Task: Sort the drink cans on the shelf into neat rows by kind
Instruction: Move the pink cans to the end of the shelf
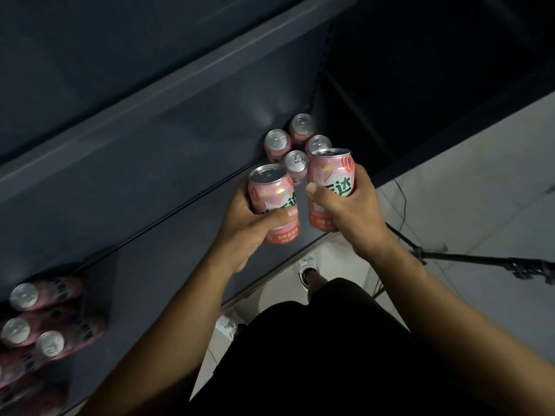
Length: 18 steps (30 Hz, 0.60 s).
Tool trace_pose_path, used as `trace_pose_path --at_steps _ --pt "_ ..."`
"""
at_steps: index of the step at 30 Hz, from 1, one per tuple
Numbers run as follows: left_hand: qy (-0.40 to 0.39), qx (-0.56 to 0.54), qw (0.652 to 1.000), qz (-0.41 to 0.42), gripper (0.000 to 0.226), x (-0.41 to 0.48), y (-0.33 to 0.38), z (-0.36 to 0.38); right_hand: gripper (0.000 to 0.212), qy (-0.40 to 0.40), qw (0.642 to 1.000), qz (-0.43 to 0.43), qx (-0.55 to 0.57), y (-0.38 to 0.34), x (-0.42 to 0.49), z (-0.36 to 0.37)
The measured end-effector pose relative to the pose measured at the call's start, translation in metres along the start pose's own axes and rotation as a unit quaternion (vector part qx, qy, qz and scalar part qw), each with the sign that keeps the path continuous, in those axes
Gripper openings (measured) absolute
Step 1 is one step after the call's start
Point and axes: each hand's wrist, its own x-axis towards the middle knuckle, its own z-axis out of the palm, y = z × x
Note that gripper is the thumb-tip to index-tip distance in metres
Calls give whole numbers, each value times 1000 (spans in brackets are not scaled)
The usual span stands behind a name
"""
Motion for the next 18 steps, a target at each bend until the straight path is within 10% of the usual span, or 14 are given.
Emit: trace_pose_path --at_steps 18 --pt "167 66 983 -40 72 70 -90 64 59 -42 987 23 -152 75 97 -62"
